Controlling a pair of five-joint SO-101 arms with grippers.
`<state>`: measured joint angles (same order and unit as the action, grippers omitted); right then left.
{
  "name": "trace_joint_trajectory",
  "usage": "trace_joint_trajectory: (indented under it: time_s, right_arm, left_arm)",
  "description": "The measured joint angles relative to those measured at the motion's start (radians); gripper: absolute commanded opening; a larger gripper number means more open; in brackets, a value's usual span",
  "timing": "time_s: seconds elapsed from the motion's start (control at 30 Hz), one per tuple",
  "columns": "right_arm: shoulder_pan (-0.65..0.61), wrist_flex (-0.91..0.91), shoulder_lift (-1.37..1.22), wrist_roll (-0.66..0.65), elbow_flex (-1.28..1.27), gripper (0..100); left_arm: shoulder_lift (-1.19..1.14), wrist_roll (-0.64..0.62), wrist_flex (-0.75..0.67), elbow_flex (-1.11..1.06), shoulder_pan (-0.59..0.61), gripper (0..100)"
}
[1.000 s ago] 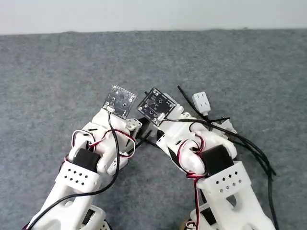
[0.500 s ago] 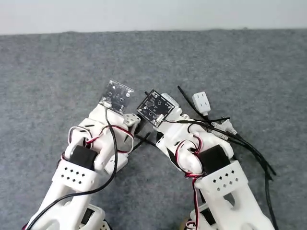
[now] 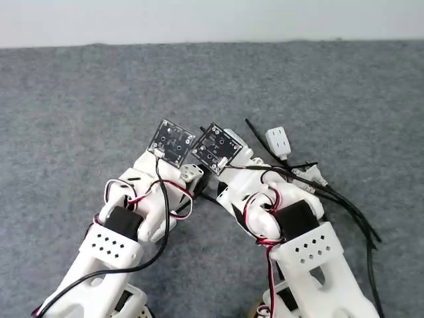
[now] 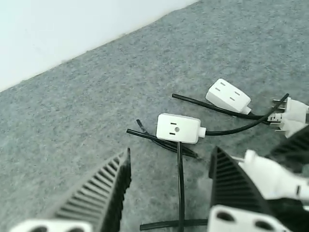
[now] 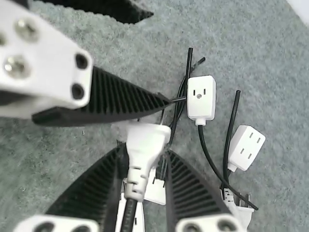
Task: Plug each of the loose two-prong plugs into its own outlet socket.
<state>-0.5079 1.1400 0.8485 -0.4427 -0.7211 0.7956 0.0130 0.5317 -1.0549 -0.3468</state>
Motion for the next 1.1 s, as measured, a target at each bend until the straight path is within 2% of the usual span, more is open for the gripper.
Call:
trace_joint_trajectory:
  time_s: [0.3,1.1]
  right_arm:
    - [-0.002,0.089,0.000,0.000,0.094,1.0]
    - [-0.026,0.163,0.002,0.023,0.155,1.0]
  left_arm:
    - [0.003,-0.006,-0.077,-0.060,-0.044,27]
    - [0.000,-0.002,-0.083,-0.092,-0.103,27]
